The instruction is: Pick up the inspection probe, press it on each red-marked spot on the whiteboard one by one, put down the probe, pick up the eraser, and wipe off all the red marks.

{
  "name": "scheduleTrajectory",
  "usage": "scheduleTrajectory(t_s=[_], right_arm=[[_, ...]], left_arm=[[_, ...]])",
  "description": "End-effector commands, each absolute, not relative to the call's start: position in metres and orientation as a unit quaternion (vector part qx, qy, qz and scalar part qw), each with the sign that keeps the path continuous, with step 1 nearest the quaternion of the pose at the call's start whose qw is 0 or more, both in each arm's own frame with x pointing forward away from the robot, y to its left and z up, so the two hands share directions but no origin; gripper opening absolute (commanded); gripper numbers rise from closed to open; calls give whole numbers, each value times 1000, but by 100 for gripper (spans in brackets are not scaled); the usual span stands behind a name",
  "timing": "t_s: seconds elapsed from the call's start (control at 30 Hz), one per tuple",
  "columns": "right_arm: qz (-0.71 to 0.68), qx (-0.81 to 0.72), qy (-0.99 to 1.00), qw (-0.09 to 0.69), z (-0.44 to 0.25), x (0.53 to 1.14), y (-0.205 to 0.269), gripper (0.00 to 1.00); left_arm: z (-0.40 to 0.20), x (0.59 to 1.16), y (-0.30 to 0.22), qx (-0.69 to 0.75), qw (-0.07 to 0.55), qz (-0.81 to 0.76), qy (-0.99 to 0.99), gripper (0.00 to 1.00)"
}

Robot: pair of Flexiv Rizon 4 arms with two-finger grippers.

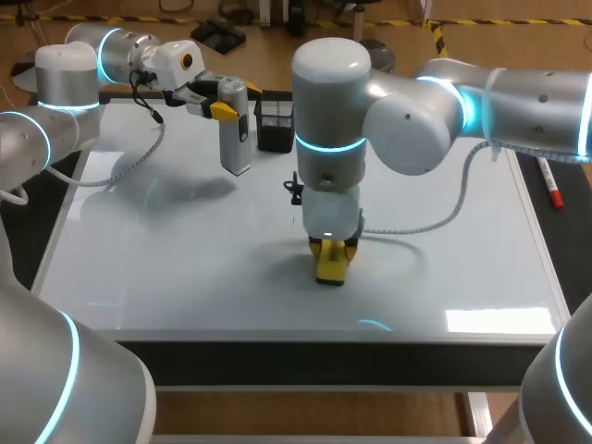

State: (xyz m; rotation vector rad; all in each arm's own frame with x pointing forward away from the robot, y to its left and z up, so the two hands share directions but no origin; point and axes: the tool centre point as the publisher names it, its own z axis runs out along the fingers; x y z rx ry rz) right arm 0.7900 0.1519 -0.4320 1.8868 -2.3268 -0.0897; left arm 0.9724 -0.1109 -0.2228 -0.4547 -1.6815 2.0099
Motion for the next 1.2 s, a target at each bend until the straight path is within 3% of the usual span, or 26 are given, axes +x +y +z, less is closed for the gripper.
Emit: scheduleTrajectory(t_s=[0.03,0.8,1.2], right_arm=[[-28,623,-779,67,-443,784,127,0],[0,615,-786,63,-382,795,96,0],[0,615,-786,63,-382,795,96,0]], left_arm=[[-221,973,-111,-166,239,733,-615,0],[-221,973,-111,-166,239,733,-615,0],[-221,973,-111,-166,239,733,-615,0]])
